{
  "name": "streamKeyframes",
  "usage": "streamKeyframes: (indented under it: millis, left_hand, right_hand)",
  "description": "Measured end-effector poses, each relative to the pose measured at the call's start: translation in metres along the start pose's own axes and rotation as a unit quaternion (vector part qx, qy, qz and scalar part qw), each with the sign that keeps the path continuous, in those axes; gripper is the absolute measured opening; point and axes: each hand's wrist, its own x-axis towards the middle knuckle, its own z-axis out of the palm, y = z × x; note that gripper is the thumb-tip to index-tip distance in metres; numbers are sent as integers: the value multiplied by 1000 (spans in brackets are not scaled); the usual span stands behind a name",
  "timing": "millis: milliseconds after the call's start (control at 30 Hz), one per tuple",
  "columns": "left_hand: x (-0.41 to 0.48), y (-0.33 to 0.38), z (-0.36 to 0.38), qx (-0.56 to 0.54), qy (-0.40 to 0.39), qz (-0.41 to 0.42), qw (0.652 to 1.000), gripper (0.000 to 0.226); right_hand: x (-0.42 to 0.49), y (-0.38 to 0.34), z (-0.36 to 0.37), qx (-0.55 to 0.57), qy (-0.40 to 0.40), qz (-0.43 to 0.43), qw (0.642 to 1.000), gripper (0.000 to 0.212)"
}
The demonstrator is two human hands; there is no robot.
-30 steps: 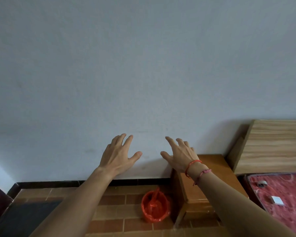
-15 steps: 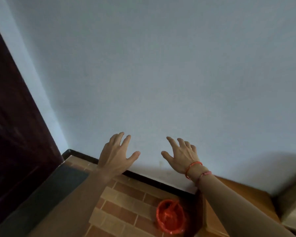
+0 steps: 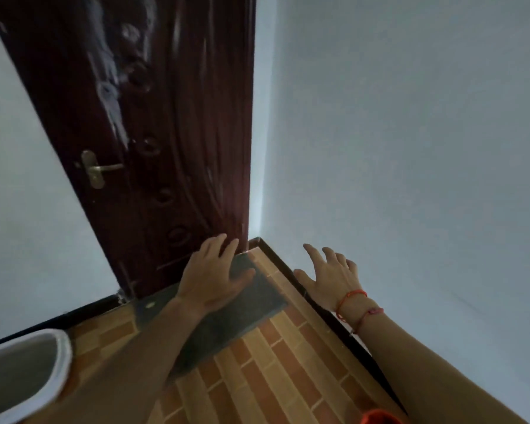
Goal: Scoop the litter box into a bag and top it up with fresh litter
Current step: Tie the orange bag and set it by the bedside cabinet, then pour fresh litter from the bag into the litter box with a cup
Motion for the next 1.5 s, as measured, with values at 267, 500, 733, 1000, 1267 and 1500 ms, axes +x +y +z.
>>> streamKeyframes:
  millis: [267, 500, 733, 1000, 1267, 1500]
  left_hand:
    - [-85, -143, -49, 58, 33, -154, 986, 81]
    - [-159, -211, -77, 67, 60, -278, 956, 84]
    - [-221, -230, -95, 101, 76, -406, 905, 86]
    - [-288, -194, -107, 155, 109, -552, 812, 71]
    - [-361, -135, -116, 174, 102, -669, 716, 85]
    - [-426, -101, -122, 194, 105, -715, 664, 84]
  right_hand:
    - [31, -170, 23, 22, -19, -162, 986, 81]
    - [36, -288, 42, 47, -35, -282, 957, 68]
    - [35, -375, 68, 53, -58, -410, 908, 66]
    - [17, -425, 74, 73, -98, -569, 813, 63]
    - [-49, -456, 78, 80, -138, -663, 731, 64]
    - [-126, -481, 81, 96, -141, -720, 673, 61]
